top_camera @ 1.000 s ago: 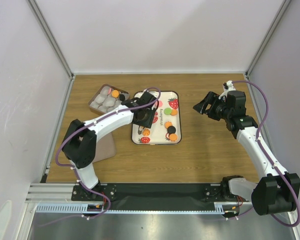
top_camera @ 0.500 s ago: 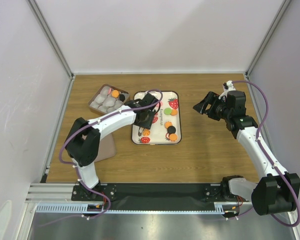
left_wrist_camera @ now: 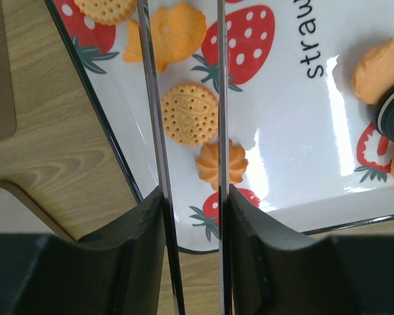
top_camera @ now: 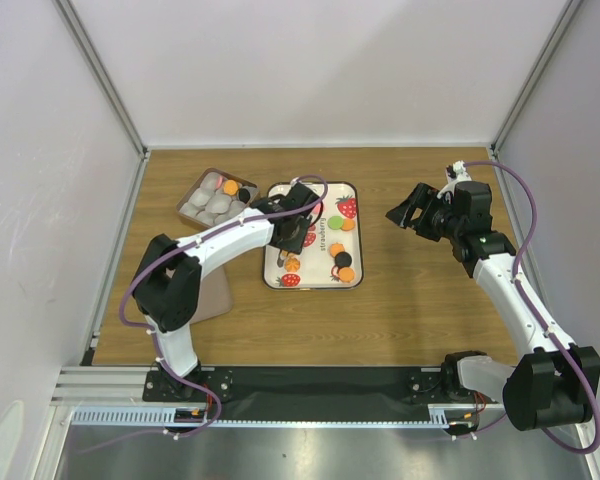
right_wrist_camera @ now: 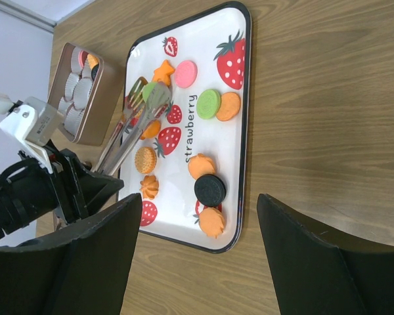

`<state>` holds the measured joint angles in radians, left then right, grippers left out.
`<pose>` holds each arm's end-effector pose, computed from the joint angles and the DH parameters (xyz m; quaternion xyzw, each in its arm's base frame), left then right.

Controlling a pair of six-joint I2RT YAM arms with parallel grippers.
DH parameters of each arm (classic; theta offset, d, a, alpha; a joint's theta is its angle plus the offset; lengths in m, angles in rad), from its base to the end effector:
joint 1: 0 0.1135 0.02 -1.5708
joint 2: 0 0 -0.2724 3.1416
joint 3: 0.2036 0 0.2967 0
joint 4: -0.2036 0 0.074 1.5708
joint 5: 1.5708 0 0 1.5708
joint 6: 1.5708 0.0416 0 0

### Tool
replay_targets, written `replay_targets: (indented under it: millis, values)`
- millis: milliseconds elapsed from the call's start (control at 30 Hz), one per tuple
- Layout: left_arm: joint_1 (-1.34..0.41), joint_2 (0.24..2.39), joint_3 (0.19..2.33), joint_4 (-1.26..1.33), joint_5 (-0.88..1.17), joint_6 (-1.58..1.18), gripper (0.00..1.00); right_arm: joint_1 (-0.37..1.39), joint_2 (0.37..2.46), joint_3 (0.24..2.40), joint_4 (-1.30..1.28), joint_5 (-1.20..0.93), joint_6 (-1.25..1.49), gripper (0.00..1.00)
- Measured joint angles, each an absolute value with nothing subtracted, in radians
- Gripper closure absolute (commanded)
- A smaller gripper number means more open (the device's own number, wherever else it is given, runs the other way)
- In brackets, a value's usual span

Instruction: Pack the cookies

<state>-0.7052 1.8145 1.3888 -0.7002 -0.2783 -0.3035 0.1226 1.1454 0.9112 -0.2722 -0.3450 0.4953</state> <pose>0.3304 -0.2663 0.2096 0.1627 0.9526 0.0129 0.2567 0.2991 0.0510 0.2977 0.0717 0.8503 0.2929 0.4313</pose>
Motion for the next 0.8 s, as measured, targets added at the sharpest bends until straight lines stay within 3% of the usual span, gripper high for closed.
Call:
replay_targets:
  millis: [800]
  values:
    - [-0.647,1.650,1.418,-0.721,-0.220,-0.287,0.59,0.123,1.145,0.911,-0.273,-0.340,0.495,0.23]
